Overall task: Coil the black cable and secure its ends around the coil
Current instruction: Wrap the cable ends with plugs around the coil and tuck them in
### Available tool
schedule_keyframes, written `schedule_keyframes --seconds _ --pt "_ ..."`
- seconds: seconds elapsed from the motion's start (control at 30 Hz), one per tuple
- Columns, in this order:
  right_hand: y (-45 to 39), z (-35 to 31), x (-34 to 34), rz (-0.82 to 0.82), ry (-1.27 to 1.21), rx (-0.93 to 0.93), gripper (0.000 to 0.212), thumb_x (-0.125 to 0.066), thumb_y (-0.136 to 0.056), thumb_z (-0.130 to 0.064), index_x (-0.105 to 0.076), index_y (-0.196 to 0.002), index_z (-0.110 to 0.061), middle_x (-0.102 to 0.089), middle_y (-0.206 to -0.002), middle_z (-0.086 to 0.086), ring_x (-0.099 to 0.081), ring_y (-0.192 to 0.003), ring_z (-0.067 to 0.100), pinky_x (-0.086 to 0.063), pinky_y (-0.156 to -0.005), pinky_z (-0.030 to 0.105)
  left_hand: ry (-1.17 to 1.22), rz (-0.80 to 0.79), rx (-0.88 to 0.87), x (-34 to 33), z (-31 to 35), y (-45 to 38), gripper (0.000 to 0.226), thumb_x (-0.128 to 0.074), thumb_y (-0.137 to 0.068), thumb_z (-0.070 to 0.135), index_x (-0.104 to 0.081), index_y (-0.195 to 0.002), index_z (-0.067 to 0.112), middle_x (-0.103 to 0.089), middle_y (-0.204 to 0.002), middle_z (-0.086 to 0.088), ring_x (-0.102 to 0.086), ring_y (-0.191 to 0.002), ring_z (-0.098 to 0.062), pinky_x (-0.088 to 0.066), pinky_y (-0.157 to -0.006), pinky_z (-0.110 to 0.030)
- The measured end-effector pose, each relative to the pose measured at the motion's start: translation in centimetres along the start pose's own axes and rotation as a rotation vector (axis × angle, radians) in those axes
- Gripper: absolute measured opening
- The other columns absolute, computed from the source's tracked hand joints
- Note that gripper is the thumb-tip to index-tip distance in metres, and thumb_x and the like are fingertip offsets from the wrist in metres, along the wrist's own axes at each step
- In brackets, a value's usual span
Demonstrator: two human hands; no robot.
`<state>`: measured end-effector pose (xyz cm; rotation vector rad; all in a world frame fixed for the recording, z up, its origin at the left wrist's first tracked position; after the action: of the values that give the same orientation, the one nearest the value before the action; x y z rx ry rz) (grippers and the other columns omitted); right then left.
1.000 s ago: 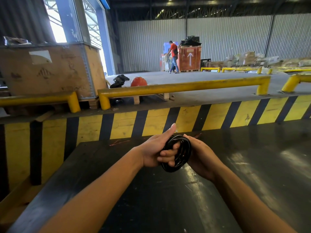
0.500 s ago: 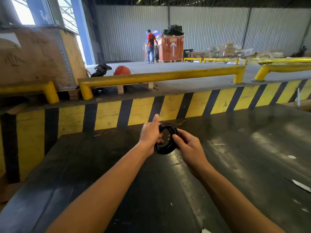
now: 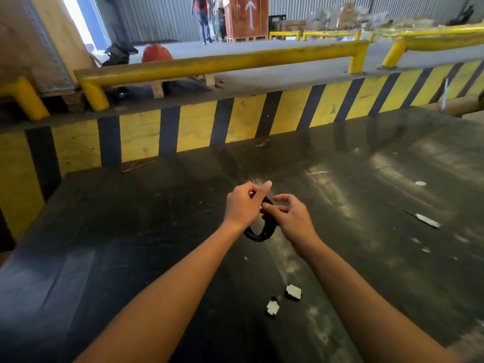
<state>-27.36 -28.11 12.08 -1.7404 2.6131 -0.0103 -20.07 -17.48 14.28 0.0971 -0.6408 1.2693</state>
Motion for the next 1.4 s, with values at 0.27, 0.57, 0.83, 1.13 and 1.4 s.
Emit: schedule_keyframes --seconds 0.27,0.57,0.83,1.13,1.4 --pt "0.0 11.8 7.3 -0.150 0.291 -0.323 0.021 -0.063 -0.088 -0.014 -0.060 -0.104 0.000 -0.064 -0.092 0.012 -0.059 -0.071 0.014 -0.046 -0.056 0.015 -0.126 -0.235 0.200 -4.6 -5.8 2.1 0.008 -0.066 -0.087 0.021 -0.072 -0.083 0.025 -0.065 -0.079 0.013 -0.061 -0.080 -0.005 -0.047 -0.072 -0.024" --pt "0.9 20.7 8.2 -0.534 1.031 -0.227 0.022 -0.069 -0.076 -0.039 -0.062 -0.094 -0.026 -0.059 -0.105 0.004 -0.058 -0.096 0.019 -0.045 -0.078 0.029 -0.328 -0.617 0.303 -6.6 -9.7 4.5 0.004 -0.071 -0.083 0.032 -0.075 -0.083 0.029 -0.072 -0.091 0.008 -0.066 -0.085 -0.008 -0.056 -0.078 -0.030" --pt "-6.2 12.9 8.9 -0.361 0.522 -0.203 0.013 -0.065 -0.087 -0.020 -0.073 -0.086 -0.010 -0.065 -0.076 0.003 -0.057 -0.069 0.013 -0.045 -0.065 0.026 -0.350 -0.545 0.213 -5.7 -6.4 -0.7 0.013 -0.071 -0.083 0.033 -0.076 -0.090 0.024 -0.073 -0.096 0.003 -0.064 -0.090 -0.008 -0.050 -0.074 -0.023" --pt "-11.5 -0.8 6.3 -0.141 -0.110 0.000 0.012 -0.066 -0.083 -0.004 -0.057 -0.086 -0.012 -0.060 -0.068 0.008 -0.050 -0.050 0.013 -0.042 -0.051 0.026 -0.003 -0.410 0.117 -3.7 0.3 -7.8 0.016 -0.067 -0.087 0.028 -0.074 -0.098 0.020 -0.048 -0.049 0.012 -0.036 -0.039 -0.003 -0.029 -0.036 -0.015" --pt "-11.9 -4.0 6.9 -0.264 0.097 0.211 0.016 -0.063 -0.086 -0.010 -0.070 -0.099 -0.004 -0.063 -0.073 0.005 -0.052 -0.060 0.011 -0.045 -0.054 0.024 0.058 -0.421 0.042 -2.1 2.3 -9.3 0.016 -0.063 -0.089 0.020 -0.074 -0.088 0.031 -0.058 -0.051 0.017 -0.041 -0.037 0.001 -0.032 -0.036 -0.009"
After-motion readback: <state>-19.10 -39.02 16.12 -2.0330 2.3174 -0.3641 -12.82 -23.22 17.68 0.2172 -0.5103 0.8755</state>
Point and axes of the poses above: each hand's wrist, its own y-axis away from the middle knuckle, its own x-axis out of the back of the hand, z = x × y, the point moved 2 cm from there along -y, towards the middle knuckle
